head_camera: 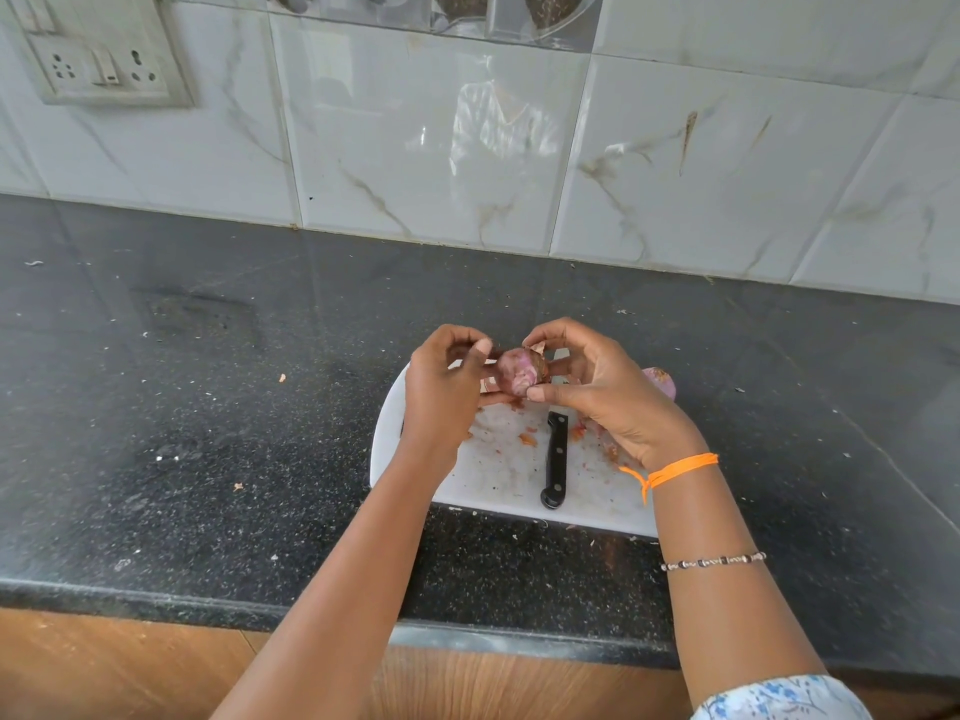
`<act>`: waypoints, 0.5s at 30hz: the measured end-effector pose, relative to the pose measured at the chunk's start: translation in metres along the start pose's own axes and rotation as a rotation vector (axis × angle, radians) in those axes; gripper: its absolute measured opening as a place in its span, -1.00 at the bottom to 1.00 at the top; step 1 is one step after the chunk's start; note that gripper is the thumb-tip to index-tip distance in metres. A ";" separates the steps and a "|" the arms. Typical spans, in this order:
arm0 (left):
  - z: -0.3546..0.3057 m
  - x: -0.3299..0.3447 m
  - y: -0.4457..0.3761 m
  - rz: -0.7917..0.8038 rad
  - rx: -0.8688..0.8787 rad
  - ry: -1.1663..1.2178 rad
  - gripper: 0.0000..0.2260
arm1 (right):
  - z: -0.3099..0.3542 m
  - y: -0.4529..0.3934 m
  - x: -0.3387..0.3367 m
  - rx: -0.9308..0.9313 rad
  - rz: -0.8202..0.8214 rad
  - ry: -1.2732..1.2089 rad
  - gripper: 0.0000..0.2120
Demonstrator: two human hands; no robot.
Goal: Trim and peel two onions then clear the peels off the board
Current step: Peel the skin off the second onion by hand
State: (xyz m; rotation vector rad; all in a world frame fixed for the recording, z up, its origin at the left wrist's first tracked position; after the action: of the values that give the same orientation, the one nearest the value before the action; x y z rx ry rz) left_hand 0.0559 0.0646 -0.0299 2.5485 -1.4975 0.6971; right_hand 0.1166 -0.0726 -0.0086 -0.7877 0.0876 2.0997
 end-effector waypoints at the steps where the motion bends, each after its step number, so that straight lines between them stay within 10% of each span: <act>1: 0.003 0.001 0.000 0.023 -0.039 0.041 -0.97 | 0.000 0.000 -0.001 0.005 -0.010 0.000 -0.61; 15: 0.006 0.017 0.004 0.212 -0.075 0.016 -0.72 | 0.001 -0.002 -0.010 0.020 -0.223 -0.073 -0.94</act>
State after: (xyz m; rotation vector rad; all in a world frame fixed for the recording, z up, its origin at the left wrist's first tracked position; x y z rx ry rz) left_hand 0.0617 0.0468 -0.0287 2.3477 -1.7707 0.6696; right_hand 0.1215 -0.0779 -0.0018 -0.6762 -0.0180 1.9108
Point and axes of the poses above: each hand's wrist, its own y-axis away from the middle knuckle, its own x-axis out of the palm, z = x × y, the point moved 7 cm from there along -y, towards the middle knuckle, and after that the axes turned 14 degrees about y, right-handed, at the moved point
